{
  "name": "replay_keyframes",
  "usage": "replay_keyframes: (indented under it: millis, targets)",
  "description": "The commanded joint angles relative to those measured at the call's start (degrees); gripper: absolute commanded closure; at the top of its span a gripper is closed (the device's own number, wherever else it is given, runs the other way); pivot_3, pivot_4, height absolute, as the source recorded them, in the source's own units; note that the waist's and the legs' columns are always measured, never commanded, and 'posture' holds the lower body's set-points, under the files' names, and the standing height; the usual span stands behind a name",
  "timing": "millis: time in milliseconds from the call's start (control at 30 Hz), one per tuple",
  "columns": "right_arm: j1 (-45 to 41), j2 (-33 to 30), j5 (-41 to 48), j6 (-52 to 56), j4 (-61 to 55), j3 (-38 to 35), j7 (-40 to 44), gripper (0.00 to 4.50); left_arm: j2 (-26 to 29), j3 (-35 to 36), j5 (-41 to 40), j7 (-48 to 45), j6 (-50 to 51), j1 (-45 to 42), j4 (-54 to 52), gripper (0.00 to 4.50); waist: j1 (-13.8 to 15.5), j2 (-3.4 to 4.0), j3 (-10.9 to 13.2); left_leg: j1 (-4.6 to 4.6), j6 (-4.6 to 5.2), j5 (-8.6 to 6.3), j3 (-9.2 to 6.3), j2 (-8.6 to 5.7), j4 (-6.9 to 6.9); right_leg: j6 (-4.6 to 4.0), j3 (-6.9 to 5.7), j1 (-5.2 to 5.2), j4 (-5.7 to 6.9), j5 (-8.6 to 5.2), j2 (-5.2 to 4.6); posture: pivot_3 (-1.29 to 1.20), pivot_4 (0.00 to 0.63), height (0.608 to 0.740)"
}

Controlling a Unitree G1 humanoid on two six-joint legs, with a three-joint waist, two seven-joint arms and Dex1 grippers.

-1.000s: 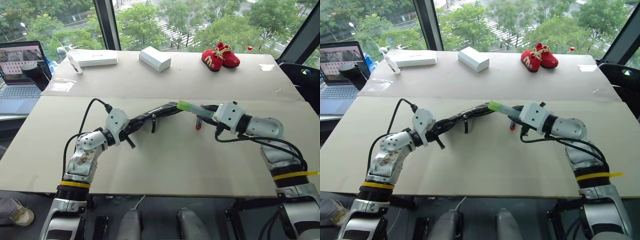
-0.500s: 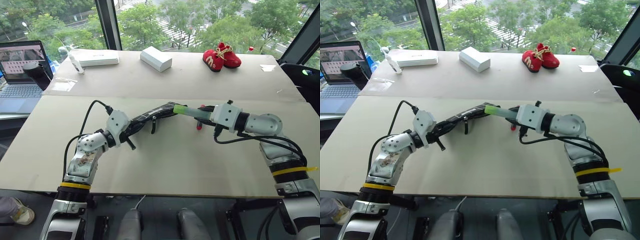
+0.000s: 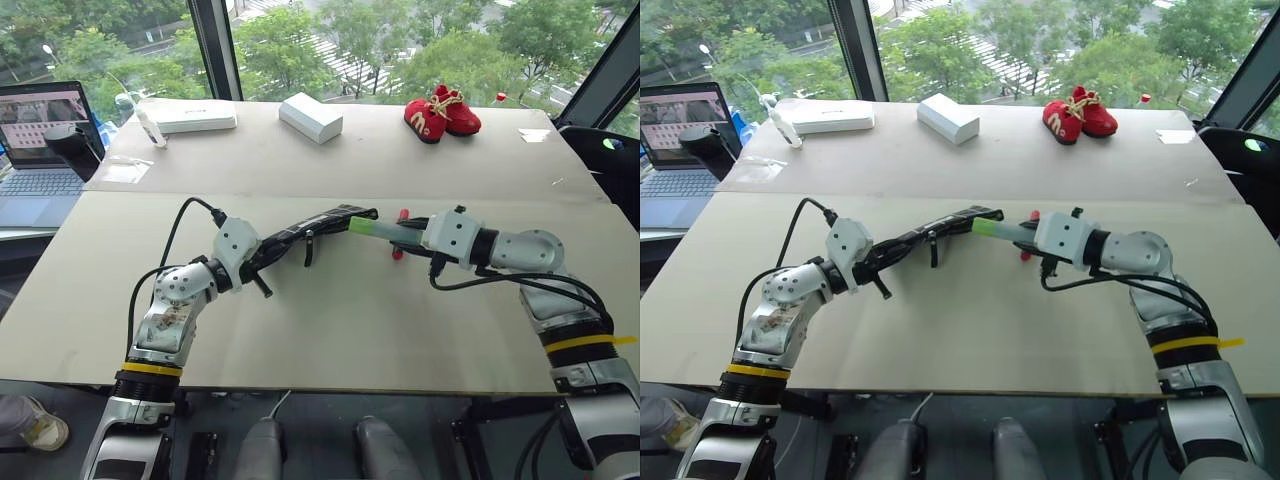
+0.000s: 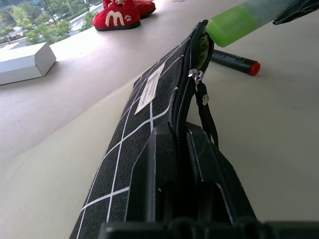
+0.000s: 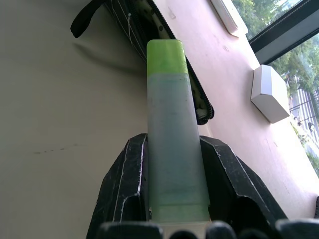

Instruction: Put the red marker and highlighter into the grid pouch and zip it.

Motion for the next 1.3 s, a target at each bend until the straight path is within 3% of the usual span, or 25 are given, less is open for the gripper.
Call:
replay_keyframes:
  millis: [33,400,833,1133,1200,1300]
  targets:
    - [-1.56,0.17,-0.23,-0.21,0.22,-0.62,-0.25,3.42,0.73,-0.46,0.08,0.02,0.12,0.34,-3.44,4.5,0.0,0.0,0.0,0.0,0.0,0.0,0.0,0.0,0.0,0.0,0.0,0.0,0.0,0.0,0.0,0.0,0.15,0.729]
    - [-5.28,2.98,-2.79,0.33,3.81,3.28,1.63,3.42,1.24,-1.38,1.14,-0.51,-0.71,0.87,-3.77,4.5,-0.15,0.0,0.0,0.02,0.0,0.0,0.0,0.0,0.0,0.0,0.01,0.0,0.02,0.0,0.0,0.0,0.15,0.729]
    - [-14.96,13.63,-8.41,-2.89,10.77,10.99,1.79,3.42,1.37,-1.94,0.78,-0.99,-0.93,0.89,-3.73,4.5,-0.08,0.0,0.0,0.04,0.0,0.0,-0.01,0.0,0.0,-0.01,0.0,-0.02,0.11,0.01,0.0,0.0,0.15,0.729]
    - [-17.46,17.31,-11.87,-12.98,13.51,15.79,2.7,3.42,1.57,-1.71,0.21,-1.35,-0.41,1.06,-4.05,4.5,-0.18,0.0,0.0,0.05,0.0,0.0,-0.02,0.0,0.02,-0.01,-0.02,-0.06,0.25,0.01,-0.01,0.0,0.15,0.729]
    - [-18.0,18.02,-10.3,-11.75,14.15,14.82,3.94,2.39,1.42,-1.56,0.08,-1.32,-0.28,0.9,-3.92,4.5,-0.23,0.0,0.0,0.05,0.0,0.0,-0.01,0.0,0.02,-0.01,-0.02,-0.06,0.25,0.01,0.0,0.0,0.15,0.729]
    - [-19.4,17.8,-11.08,-11.77,16.13,12.9,1.78,1.54,1.31,-1.43,0.04,-1.11,-0.19,0.99,-4.02,4.5,-0.32,0.01,0.0,0.08,0.0,0.0,-0.02,0.02,0.02,-0.02,-0.02,-0.06,0.28,0.01,0.0,0.0,0.15,0.729]
